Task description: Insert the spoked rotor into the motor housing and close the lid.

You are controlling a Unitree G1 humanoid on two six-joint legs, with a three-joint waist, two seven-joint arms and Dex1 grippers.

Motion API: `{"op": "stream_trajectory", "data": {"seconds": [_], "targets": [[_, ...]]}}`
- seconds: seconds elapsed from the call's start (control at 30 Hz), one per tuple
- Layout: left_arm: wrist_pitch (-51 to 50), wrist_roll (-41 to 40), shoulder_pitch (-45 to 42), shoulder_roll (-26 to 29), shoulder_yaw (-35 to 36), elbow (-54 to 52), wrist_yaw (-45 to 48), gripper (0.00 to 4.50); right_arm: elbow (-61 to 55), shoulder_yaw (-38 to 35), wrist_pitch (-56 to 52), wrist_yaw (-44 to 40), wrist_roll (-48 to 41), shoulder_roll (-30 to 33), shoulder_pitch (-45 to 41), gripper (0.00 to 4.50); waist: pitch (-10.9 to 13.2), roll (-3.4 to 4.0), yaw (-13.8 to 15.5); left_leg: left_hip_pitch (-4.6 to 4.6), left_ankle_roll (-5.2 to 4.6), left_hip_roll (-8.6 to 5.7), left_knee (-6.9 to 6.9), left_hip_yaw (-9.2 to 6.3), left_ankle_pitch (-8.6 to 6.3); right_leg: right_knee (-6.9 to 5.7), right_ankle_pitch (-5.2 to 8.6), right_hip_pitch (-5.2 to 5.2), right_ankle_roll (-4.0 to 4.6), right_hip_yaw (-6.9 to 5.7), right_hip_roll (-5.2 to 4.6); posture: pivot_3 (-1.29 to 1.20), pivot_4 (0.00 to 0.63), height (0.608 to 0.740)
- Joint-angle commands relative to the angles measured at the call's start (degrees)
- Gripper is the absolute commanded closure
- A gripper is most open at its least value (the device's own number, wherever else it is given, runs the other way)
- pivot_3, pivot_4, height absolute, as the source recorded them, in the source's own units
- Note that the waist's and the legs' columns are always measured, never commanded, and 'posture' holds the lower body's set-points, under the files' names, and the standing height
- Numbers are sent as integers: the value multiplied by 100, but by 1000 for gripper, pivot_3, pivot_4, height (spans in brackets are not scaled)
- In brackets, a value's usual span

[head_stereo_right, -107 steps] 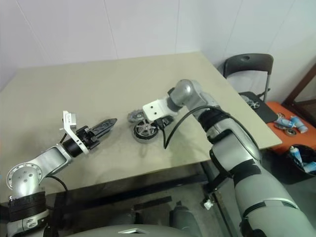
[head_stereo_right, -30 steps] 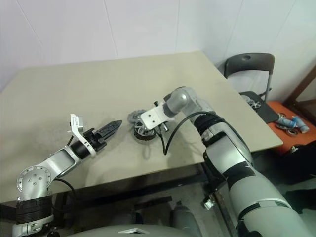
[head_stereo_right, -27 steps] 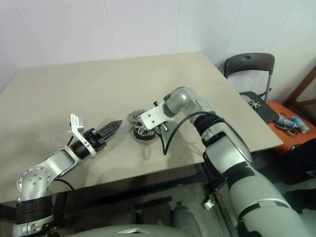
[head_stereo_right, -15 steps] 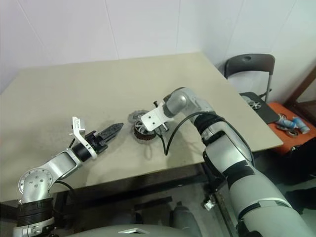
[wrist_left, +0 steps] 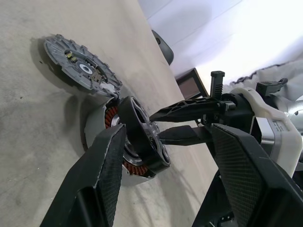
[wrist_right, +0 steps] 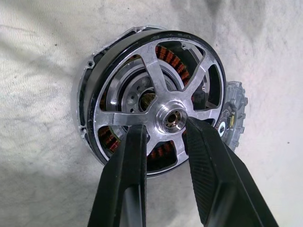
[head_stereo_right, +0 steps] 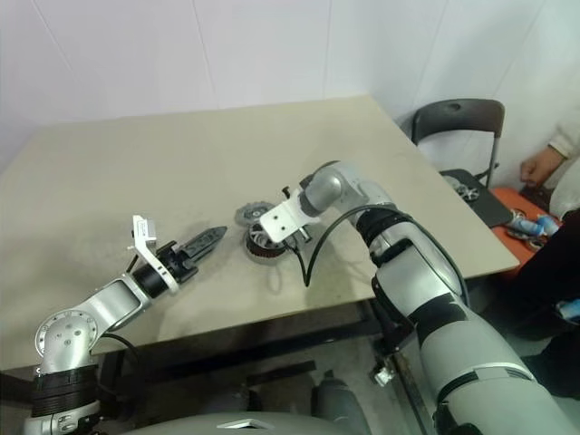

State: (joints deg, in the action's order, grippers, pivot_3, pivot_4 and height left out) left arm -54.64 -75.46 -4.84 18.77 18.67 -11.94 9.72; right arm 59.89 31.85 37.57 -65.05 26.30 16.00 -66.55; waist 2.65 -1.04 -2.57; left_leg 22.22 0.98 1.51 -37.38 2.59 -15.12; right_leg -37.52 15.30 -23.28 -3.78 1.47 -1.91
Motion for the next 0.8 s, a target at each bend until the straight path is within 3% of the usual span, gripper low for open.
{"op": "stream_trajectory", "data": {"seconds": [0.03, 0.17, 0.8], "targets": [[70, 21, -107, 3, -27, -48, 70, 1463, -105, 17, 67, 8, -19, -52, -13, 2915, 0, 0, 0, -1, 1, 1, 0, 0, 1, 0, 0, 0, 0, 0, 2, 0, 0, 740], [65, 0, -40, -3, -14, -97, 64, 1463, -87, -4, -82, 56, -12, -53, -69, 1771, 0, 0, 0, -1, 3, 6, 1, 0, 2, 0, 0, -1, 1, 1, 7, 0, 0, 740], [58, 66, -177, -116, -204, -48, 99, 1463, -982, -362, -664, -883, -695, 396, -41, 1771, 1, 1, 1, -1, 4, 11, 1, 1, 2, -1, -1, -3, 3, 3, 12, 0, 0, 740]]}}
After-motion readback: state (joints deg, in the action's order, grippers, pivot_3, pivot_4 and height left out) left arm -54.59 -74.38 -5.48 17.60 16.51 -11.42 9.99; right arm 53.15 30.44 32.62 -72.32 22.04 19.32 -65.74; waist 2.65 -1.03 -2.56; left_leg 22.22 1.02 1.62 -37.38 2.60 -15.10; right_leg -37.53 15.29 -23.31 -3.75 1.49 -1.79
